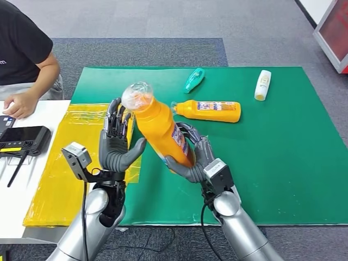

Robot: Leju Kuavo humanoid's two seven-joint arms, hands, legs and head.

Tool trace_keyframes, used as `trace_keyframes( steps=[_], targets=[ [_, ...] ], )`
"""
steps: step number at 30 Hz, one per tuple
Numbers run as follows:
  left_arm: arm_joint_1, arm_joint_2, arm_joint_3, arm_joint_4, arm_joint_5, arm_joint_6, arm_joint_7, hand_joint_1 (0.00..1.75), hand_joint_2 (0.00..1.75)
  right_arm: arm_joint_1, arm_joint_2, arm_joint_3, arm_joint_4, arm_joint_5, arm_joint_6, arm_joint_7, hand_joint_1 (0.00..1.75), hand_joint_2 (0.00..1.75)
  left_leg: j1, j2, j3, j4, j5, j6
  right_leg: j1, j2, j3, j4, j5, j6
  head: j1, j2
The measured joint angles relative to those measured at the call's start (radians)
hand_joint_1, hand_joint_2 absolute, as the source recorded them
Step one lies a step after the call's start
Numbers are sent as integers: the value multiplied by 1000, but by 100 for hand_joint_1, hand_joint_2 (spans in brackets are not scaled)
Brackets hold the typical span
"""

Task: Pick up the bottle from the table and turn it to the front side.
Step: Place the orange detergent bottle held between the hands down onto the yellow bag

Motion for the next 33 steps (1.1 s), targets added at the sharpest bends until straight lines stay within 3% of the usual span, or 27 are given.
trace_keyframes(
  steps=[24,26,28,30,33],
  targets=[
    [-20,-2,-59,32,-47,17,-7,1,175,-22,0,28,-1,11,-3,7,175,175,0,0,-1,0,0,0,0,0,0,0,0,0,0,0],
    [-21,-1,-67,33,-57,22,-10,16,175,-24,0,40,-2,19,-3,7,175,175,0,0,-1,0,0,0,0,0,-1,0,0,0,0,0],
    [-22,1,-71,33,-64,26,-14,69,175,-26,0,49,-6,24,-3,7,175,175,0,0,-1,0,0,0,0,0,-1,0,0,0,0,0],
    [-24,2,-75,33,-74,33,-20,100,175,-30,0,54,-9,27,-4,9,175,175,0,0,-1,0,0,0,0,0,-1,0,0,0,0,0],
    [-27,4,-82,32,-84,37,-25,31,175,-36,0,59,-10,27,-9,12,175,175,0,0,-1,0,0,0,0,0,-1,0,0,0,0,0]
  ],
)
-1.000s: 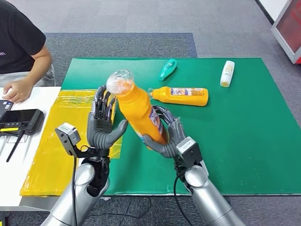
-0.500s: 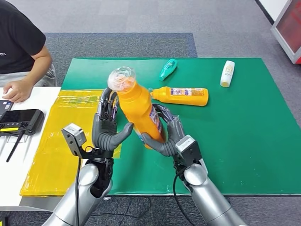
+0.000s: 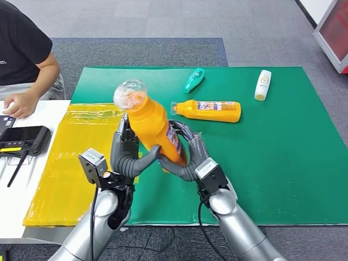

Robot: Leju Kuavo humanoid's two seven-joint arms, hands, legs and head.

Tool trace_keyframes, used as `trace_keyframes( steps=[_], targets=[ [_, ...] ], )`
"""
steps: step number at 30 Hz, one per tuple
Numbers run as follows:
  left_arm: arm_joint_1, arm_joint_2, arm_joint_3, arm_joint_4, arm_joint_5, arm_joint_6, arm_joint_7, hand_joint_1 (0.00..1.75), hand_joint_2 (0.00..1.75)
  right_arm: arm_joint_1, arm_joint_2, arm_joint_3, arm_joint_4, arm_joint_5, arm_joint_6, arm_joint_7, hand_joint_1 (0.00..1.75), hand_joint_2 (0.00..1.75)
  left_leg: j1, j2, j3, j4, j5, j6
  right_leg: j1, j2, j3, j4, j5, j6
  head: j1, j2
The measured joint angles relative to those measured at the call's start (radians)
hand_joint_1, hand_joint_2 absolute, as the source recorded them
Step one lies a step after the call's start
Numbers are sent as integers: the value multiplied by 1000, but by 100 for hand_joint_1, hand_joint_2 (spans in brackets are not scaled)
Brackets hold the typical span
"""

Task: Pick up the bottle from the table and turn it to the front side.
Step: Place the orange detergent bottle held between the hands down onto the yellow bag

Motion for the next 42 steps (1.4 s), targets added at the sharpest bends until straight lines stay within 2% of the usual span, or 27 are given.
trace_keyframes(
  steps=[1,4,8,28,29,32,33,37,42],
  targets=[
    [-1,1,-2,0,-1,1,-1,10,175,-1,0,1,0,0,-1,1,175,175,0,0,0,0,0,0,0,0,0,0,0,0,0,0],
    [-4,3,-3,0,-2,4,-1,10,175,-2,0,4,0,1,-1,0,175,175,0,0,0,0,0,0,0,0,0,0,0,0,0,0],
    [-6,5,-4,0,-4,5,0,0,175,-2,0,7,0,1,-1,0,175,175,0,0,0,0,0,0,0,0,0,0,0,0,0,0],
    [-15,32,-6,-53,-2,-2,17,0,175,-16,0,19,0,3,-1,-3,175,175,0,0,0,0,0,0,0,0,0,0,0,0,0,0],
    [-15,33,-6,-54,-2,-2,17,17,175,-16,0,19,0,3,-1,-3,175,175,0,0,0,0,0,0,0,0,0,0,0,0,0,0],
    [-15,36,-8,-59,0,-5,17,148,175,-17,0,22,0,3,-1,-3,175,175,0,0,0,0,0,0,0,0,0,0,0,0,0,0],
    [-14,37,-9,-61,1,-7,17,175,175,-18,0,23,0,3,-1,-3,175,175,0,0,0,0,0,0,0,0,0,0,0,0,0,0],
    [-14,41,-15,-70,-3,-10,17,1,175,-22,0,24,0,3,-1,-3,175,175,0,0,0,0,0,0,0,0,0,0,0,0,0,0],
    [-19,47,-14,-78,-14,-11,16,0,175,-22,0,29,0,6,-1,-5,175,175,0,0,0,0,0,0,0,0,-1,0,0,0,0,0]
  ],
)
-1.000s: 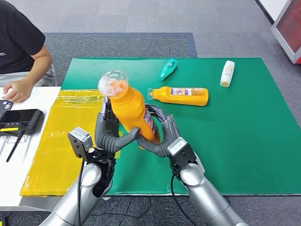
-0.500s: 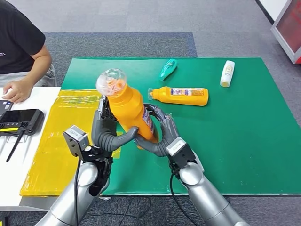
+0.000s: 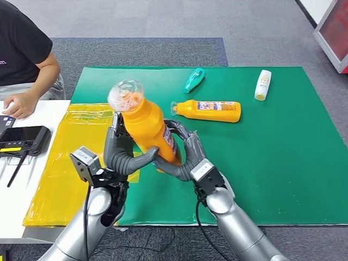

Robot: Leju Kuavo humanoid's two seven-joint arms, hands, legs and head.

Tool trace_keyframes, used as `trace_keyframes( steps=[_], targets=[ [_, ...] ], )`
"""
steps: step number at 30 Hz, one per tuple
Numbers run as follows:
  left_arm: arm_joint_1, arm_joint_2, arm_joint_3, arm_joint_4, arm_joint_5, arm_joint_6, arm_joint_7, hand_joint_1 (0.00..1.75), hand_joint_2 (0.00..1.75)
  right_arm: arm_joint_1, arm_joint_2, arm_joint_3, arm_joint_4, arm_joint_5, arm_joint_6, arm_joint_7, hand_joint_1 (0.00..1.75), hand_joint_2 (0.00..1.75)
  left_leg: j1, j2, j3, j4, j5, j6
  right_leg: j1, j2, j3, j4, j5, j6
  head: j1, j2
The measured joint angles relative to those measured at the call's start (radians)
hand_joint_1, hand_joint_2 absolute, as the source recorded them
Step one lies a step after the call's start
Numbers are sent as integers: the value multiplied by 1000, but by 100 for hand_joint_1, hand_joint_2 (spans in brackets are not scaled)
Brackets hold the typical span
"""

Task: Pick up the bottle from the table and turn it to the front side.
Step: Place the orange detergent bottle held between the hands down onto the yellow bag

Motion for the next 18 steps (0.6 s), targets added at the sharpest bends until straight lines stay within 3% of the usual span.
trace_keyframes(
  steps=[16,17,18],
  targets=[
    [-49,9,24,-5,228,-236,139,0,175,13,-2,21,7,85,-42,-21,175,175,0,0,0,0,0,0,0,0,0,0,0,0,0,0],
    [-49,8,26,-5,242,-246,146,4,175,13,-2,21,7,88,-44,-23,175,175,0,0,0,0,0,0,0,0,0,0,0,0,0,0],
    [-49,8,28,-5,248,-249,150,48,175,13,-2,21,7,90,-45,-25,175,175,0,0,0,0,0,0,0,0,0,0,0,0,0,0]
  ],
)
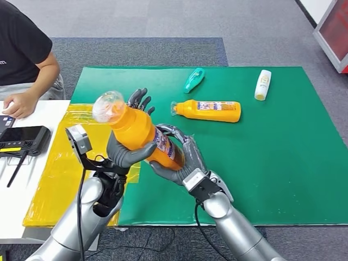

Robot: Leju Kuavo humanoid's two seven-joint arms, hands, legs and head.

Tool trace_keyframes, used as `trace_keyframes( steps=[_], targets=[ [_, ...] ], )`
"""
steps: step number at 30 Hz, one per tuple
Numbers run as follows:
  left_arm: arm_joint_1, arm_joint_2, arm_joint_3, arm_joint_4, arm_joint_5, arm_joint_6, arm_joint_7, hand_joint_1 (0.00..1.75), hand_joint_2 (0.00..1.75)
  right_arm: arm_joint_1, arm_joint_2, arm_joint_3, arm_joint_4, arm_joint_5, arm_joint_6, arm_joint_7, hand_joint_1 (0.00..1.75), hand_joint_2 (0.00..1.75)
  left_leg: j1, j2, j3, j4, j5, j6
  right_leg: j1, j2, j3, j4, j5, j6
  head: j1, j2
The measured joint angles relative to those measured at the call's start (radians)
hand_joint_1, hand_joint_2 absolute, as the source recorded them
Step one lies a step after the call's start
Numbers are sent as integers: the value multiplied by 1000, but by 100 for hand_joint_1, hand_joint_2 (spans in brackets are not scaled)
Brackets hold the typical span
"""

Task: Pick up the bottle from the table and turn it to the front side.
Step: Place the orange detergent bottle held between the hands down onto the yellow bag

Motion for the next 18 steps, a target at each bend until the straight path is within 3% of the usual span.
trace_keyframes(
  steps=[3,18],
  targets=[
    [0,-2,3,0,0,8,2,175,175,-1,0,-1,3,0,-1,-1,175,175,0,0,0,0,0,0,0,0,0,0,0,0,0,0],
    [-7,-20,14,32,123,-4,82,175,175,6,0,-18,12,-3,-13,-1,175,175,0,0,-1,0,0,0,0,0,0,0,0,0,0,0]
  ],
)
